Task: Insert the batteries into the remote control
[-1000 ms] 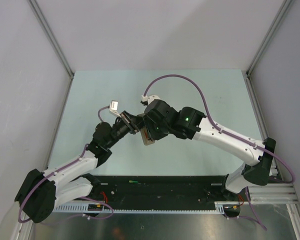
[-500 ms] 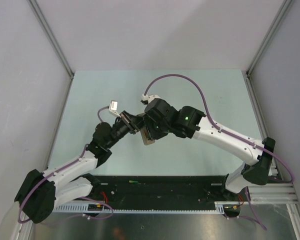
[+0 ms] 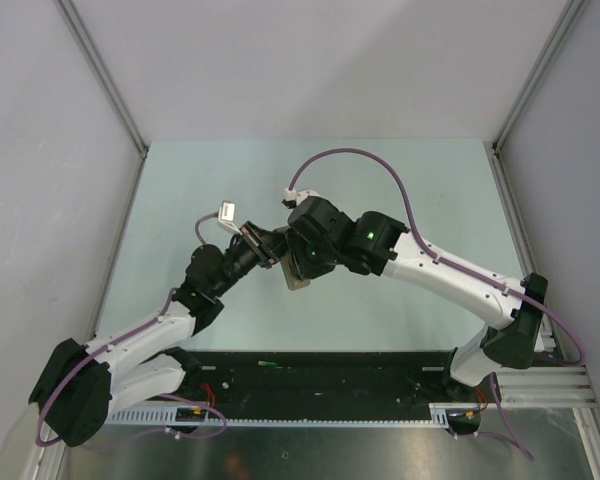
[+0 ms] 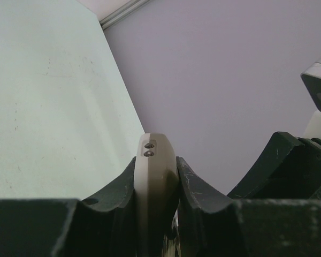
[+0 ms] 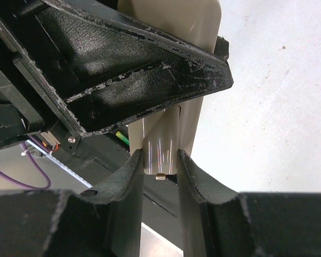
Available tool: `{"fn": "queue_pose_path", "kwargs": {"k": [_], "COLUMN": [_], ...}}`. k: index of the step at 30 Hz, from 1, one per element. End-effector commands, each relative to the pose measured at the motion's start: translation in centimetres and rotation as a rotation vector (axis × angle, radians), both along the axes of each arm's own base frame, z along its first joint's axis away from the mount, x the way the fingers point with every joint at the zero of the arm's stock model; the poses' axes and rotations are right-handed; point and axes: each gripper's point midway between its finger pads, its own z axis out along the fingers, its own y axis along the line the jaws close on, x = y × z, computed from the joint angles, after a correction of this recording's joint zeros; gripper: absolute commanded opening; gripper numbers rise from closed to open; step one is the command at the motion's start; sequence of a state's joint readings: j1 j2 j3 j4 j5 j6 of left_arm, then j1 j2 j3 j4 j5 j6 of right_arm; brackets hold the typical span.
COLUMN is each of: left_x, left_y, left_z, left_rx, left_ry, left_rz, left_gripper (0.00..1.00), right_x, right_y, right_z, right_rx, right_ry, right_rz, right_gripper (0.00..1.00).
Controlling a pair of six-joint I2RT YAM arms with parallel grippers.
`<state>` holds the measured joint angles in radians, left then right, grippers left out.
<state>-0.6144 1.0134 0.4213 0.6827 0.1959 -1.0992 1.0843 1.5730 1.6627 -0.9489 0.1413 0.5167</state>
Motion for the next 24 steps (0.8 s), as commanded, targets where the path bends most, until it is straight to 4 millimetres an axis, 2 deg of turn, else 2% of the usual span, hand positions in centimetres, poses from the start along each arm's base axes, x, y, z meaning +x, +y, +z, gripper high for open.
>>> {"fn": "queue_pose_path", "kwargs": {"k": [1,7,12,20,24], "left_x": [-1.4,-1.5,-1.4,-1.1,-1.0], "left_y": [-0.6,-0.6,-0.7,-1.0,-1.1], "left_z": [4.2,4.4,4.2,3.5,4.2], "left_rx": [-0.094,-0.095,-0.096,-0.135,-0.159], "left_ry": [-0.083,-0.085,-0.076,0.01,0.022], "left_rz": [-0.055,-0.058,-0.059,-0.068,-0.074], "left_gripper": [0.0,0.0,0.0,0.0,0.0], "right_x": [1.2,1.3,1.4,1.4,1.4], "right_y": [0.7,0.3,0.1,-0.2,-0.4], "right_z": [1.0,1.2,1.4,1.0,0.8], "right_rx": [0.044,0.041,0.038,0.02,0.011], "right_ry": [-0.031,-0.034,-0.035,-0.026,-0.019], "right_rz": [-0.037,-0.048,-0.056,-0.072,-0.077], "right_gripper": [0.09,0.17,0.19,0.26,0.28]}}
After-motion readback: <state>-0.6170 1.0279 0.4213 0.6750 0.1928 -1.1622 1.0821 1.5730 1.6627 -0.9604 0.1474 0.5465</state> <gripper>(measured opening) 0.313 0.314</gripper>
